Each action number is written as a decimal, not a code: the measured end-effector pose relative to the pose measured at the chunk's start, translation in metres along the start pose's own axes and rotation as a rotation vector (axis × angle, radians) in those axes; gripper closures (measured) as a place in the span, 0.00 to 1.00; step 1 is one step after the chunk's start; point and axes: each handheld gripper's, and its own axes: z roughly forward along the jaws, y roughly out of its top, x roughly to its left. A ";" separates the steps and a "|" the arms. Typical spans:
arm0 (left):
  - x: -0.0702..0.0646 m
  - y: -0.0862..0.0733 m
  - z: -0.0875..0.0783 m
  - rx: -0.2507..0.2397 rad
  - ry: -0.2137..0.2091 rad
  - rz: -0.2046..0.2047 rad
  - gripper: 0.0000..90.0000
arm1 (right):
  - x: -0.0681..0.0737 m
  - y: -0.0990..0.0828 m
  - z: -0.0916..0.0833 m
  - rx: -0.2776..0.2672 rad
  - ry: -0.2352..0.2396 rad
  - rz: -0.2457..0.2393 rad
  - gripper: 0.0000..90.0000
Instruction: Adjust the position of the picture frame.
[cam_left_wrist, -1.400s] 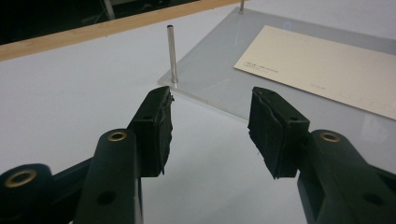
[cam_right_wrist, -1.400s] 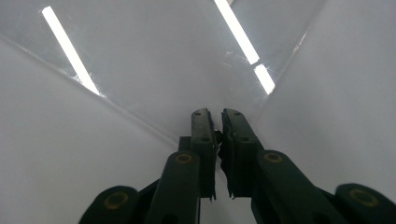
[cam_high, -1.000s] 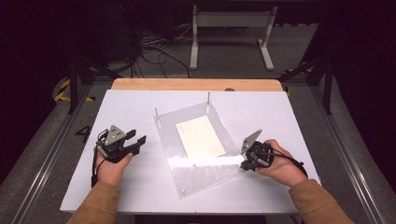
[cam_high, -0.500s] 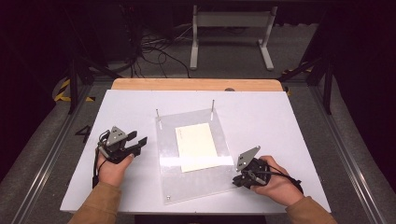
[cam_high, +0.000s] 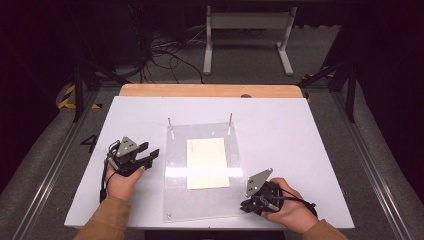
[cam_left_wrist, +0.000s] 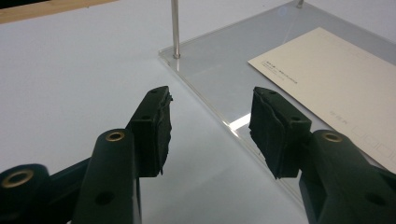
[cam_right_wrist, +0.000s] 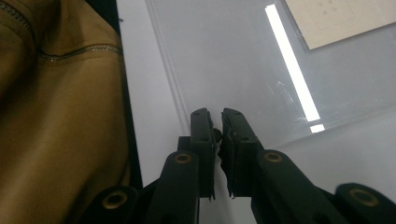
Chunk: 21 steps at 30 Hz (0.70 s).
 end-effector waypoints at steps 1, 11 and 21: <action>0.000 0.000 0.000 0.002 0.001 0.000 0.54 | 0.003 0.002 0.001 0.001 -0.001 -0.004 0.92; -0.001 -0.002 -0.001 0.004 -0.010 0.001 0.54 | 0.014 0.008 0.007 -0.001 0.020 -0.015 0.92; -0.002 -0.003 -0.001 0.000 -0.013 -0.003 0.54 | 0.018 0.010 0.010 -0.013 0.034 -0.022 0.92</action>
